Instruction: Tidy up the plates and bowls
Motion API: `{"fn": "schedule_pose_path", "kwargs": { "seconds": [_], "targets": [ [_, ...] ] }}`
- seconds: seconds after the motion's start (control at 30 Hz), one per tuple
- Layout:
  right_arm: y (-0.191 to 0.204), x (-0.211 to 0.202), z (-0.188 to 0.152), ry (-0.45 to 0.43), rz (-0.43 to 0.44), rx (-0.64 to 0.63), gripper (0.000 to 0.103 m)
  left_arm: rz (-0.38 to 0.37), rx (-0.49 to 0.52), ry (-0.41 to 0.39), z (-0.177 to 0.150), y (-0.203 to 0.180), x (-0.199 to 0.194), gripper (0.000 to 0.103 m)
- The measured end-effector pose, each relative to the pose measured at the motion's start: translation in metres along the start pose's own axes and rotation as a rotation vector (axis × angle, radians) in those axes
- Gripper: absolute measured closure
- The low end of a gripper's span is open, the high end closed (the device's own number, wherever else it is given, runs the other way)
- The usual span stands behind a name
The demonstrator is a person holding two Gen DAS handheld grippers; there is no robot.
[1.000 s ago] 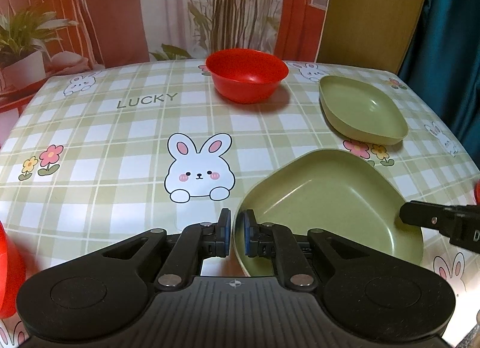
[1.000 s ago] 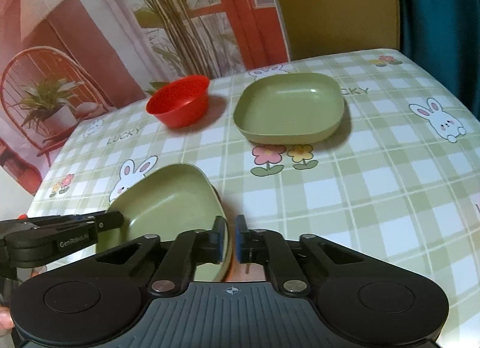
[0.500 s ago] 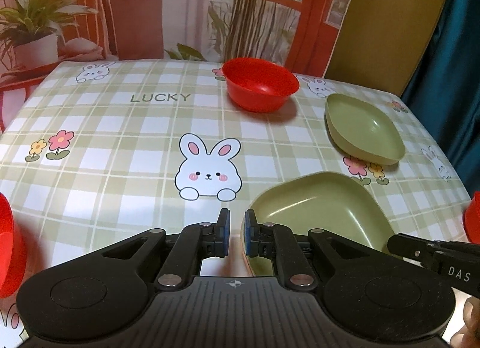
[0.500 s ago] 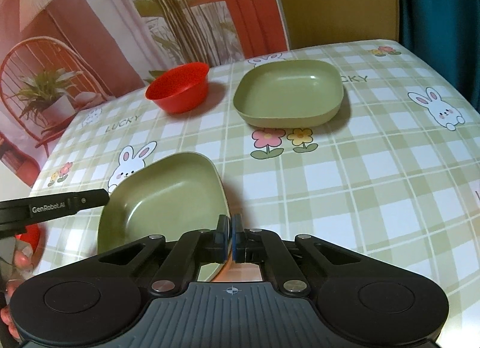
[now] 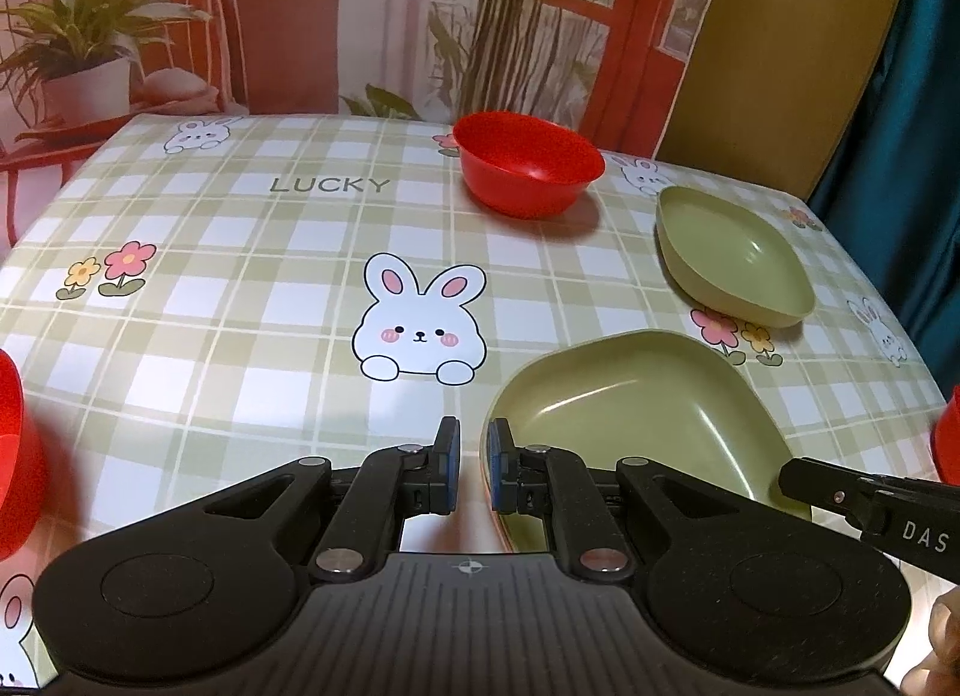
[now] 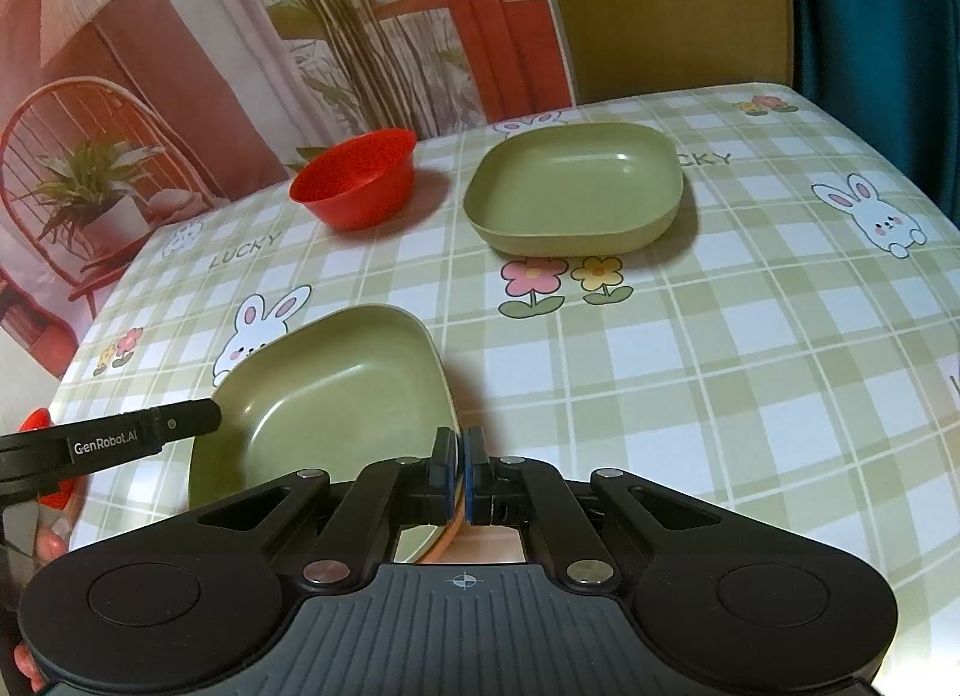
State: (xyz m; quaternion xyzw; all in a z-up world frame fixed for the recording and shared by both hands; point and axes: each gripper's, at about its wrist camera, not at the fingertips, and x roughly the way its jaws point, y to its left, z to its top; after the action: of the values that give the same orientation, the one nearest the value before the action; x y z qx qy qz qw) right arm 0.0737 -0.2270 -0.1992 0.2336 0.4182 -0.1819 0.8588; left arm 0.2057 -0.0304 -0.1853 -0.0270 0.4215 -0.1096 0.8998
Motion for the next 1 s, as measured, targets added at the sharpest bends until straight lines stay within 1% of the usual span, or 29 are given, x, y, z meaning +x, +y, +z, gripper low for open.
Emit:
{"fn": "schedule_pose_path", "kwargs": {
  "seconds": [0.6,0.73,0.9,0.97,1.0],
  "targets": [
    [0.001,-0.001,-0.003,-0.018,0.001,-0.002,0.1,0.003,-0.025,-0.031,-0.005,0.002,-0.007,0.092],
    [-0.003,-0.003,-0.002,-0.019,0.03,0.022,0.096,0.001,-0.036,-0.056,-0.003,0.005,-0.014,0.092],
    [-0.004,-0.013,0.005,-0.076,0.031,0.004,0.091,0.007,-0.021,-0.098,0.006,0.006,-0.024,0.092],
    [-0.005,-0.017,0.009,-0.104,0.025,-0.016,0.09,0.008,-0.009,-0.12,0.011,0.006,-0.029,0.089],
    [-0.007,-0.019,0.012,-0.117,0.023,-0.022,0.09,0.007,-0.002,-0.131,0.014,0.005,-0.033,0.08]
  ]
}}
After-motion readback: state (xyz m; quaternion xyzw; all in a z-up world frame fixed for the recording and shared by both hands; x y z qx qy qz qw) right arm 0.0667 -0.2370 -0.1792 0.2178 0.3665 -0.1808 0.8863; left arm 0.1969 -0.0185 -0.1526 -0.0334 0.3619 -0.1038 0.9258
